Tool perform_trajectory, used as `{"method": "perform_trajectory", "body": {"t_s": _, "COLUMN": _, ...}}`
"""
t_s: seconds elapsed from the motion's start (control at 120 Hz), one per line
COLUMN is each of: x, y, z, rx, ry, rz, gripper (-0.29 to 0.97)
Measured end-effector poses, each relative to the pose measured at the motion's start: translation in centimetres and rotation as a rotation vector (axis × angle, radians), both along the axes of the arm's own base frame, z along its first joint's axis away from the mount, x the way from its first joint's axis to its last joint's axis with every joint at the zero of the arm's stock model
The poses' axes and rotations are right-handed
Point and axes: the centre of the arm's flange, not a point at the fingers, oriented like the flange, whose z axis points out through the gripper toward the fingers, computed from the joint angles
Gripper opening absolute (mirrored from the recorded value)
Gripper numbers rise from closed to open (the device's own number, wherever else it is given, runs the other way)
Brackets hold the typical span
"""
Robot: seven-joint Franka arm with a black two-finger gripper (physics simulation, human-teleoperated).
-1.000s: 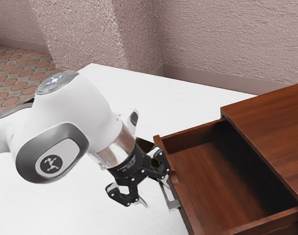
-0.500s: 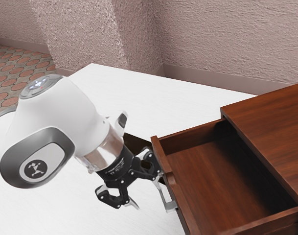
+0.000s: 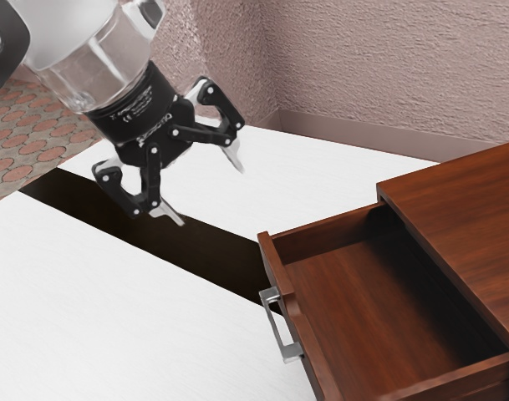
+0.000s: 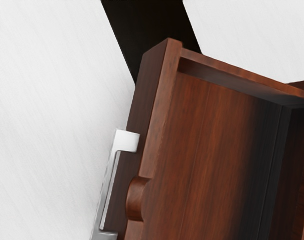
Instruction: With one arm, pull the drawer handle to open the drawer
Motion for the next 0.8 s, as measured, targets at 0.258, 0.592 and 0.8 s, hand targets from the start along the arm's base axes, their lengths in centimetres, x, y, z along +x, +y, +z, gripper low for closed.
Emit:
{"method": "perform_trajectory", "body": {"t_s": 0.258, "x": 0.2, "y": -0.5, "z": -5.3, "rx": 0.044, "ry": 0.221, "rz": 0.058, "gripper": 0.66}}
{"method": "perform_trajectory", "body": {"t_s": 0.592, "x": 0.7, "y": -0.2, "z": -8.5, "rx": 0.061, "ry": 0.281, "rz": 0.136, "gripper": 0.68}}
{"method": "perform_trajectory", "body": {"t_s": 0.8, "x": 0.9, "y": 0.2, "z": -9.4, "rx": 0.063, "ry": 0.299, "rz": 0.171, "gripper": 0.68}}
